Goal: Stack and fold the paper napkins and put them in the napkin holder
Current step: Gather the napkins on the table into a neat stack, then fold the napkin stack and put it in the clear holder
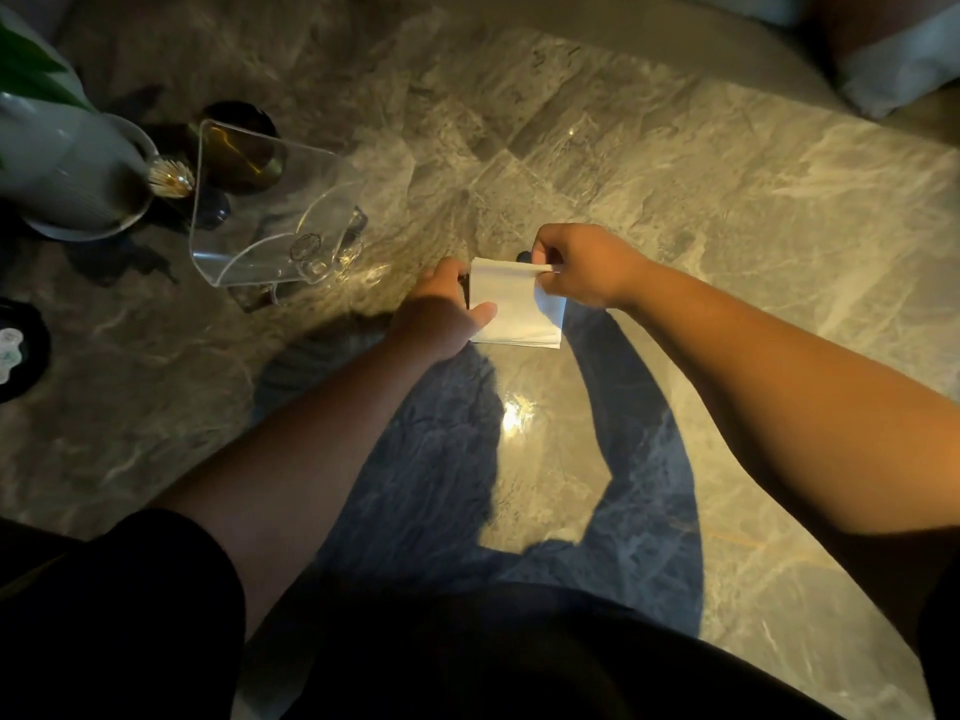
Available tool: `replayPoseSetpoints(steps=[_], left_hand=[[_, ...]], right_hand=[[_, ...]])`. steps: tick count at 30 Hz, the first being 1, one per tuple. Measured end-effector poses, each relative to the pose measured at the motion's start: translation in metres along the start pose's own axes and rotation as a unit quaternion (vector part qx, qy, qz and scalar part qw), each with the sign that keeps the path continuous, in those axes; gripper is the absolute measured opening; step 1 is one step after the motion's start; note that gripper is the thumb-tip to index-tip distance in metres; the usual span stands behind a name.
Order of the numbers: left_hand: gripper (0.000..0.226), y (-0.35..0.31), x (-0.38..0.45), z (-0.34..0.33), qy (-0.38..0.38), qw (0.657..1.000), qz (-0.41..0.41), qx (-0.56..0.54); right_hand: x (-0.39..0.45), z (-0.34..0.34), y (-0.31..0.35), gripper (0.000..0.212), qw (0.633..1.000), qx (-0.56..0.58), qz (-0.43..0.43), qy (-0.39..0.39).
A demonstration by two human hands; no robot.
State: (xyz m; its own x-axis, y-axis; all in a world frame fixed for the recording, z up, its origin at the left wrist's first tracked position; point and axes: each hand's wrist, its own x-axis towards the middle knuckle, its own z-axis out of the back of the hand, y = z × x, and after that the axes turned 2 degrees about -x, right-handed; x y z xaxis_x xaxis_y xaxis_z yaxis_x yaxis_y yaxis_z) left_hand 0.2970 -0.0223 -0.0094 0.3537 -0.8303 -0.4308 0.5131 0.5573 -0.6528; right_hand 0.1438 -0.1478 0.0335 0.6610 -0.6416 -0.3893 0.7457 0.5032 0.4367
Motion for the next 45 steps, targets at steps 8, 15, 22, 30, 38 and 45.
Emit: replayPoseSetpoints(steps=[8, 15, 22, 30, 38, 45], left_hand=[[0.059, -0.067, -0.023, 0.063, 0.128, 0.964, -0.218, 0.078], [0.012, -0.093, -0.053, 0.06, 0.153, 0.941, -0.153, -0.259], [0.011, -0.068, -0.083, 0.01, 0.082, 0.9, 0.013, -0.428], [0.016, -0.056, -0.096, 0.002, 0.078, 0.93, -0.037, -0.356], [0.015, -0.063, -0.088, 0.001, 0.102, 0.947, -0.068, -0.298], [0.02, -0.057, -0.09, -0.015, 0.09, 0.944, -0.117, -0.294]], right_hand=[[-0.05, 0.075, 0.027, 0.015, 0.99, -0.063, 0.106, 0.062], [-0.099, 0.105, 0.01, 0.043, 0.913, 0.403, 0.036, -0.058], [-0.132, -0.008, 0.0, 0.086, 0.632, 0.768, -0.069, 0.081], [-0.132, -0.005, 0.011, 0.023, 0.862, 0.482, -0.107, -0.112], [-0.143, -0.007, -0.003, 0.018, 0.867, 0.473, -0.102, -0.121], [-0.147, -0.018, -0.017, 0.017, 0.909, 0.38, -0.078, -0.152]])
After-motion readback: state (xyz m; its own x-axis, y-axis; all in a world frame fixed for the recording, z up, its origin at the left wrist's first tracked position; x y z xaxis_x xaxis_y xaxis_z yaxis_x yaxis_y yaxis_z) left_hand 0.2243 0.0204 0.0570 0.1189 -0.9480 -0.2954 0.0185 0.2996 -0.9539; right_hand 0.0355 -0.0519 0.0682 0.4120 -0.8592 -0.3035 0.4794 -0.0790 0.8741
